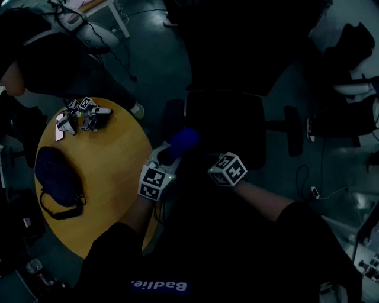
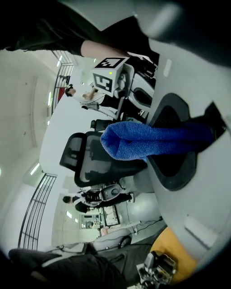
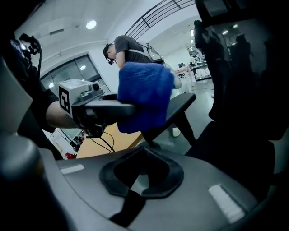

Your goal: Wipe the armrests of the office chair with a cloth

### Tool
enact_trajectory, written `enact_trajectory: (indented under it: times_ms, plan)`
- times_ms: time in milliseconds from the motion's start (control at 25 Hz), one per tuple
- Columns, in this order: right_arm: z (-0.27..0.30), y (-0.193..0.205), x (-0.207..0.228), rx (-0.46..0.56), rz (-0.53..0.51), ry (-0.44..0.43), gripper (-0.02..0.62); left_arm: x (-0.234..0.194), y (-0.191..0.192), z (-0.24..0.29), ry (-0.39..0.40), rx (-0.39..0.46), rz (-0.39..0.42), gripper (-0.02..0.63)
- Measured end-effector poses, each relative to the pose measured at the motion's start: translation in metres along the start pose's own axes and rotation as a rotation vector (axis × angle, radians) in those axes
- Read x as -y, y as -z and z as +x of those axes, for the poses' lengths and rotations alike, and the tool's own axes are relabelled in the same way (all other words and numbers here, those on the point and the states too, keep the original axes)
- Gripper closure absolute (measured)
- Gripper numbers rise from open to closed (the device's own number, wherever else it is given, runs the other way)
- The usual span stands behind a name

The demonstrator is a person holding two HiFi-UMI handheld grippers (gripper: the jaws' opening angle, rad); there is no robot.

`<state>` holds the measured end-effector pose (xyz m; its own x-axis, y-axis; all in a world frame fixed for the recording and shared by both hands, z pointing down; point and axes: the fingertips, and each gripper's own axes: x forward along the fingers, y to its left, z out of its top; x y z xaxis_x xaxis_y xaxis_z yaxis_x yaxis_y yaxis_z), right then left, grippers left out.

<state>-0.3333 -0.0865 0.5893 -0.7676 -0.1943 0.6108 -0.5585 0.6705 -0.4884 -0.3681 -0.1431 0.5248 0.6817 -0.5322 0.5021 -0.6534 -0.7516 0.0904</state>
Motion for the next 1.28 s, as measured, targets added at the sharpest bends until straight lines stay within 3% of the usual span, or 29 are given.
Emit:
enact_trajectory:
  times_ms: [240, 520, 720, 960, 1280]
  plan:
    - [-0.062, -0.005, 0.026, 0.125, 0.035, 0.090, 0.591, -0.007, -0.027, -0.024, -0.128, 0.109, -0.094, 0.477]
    - [-0.129, 0.017, 0.034, 0.199, 0.021, 0.075, 0.591, 0.037, -0.047, -0.028, -0.198, 0.125, -0.095, 0.477]
    - [-0.191, 0.045, 0.038, 0.230, 0.000, 0.059, 0.591, 0.094, -0.074, -0.024, -0.260, 0.165, -0.173, 0.477]
    - [-0.253, 0.077, 0.042, 0.287, -0.008, 0.051, 0.591, 0.172, -0.092, -0.013, -0.292, 0.188, -0.182, 0.477]
    - [-0.300, 0.101, 0.017, 0.372, -0.025, 0.035, 0.591, 0.260, -0.104, -0.017, -0.268, 0.236, -0.193, 0.477]
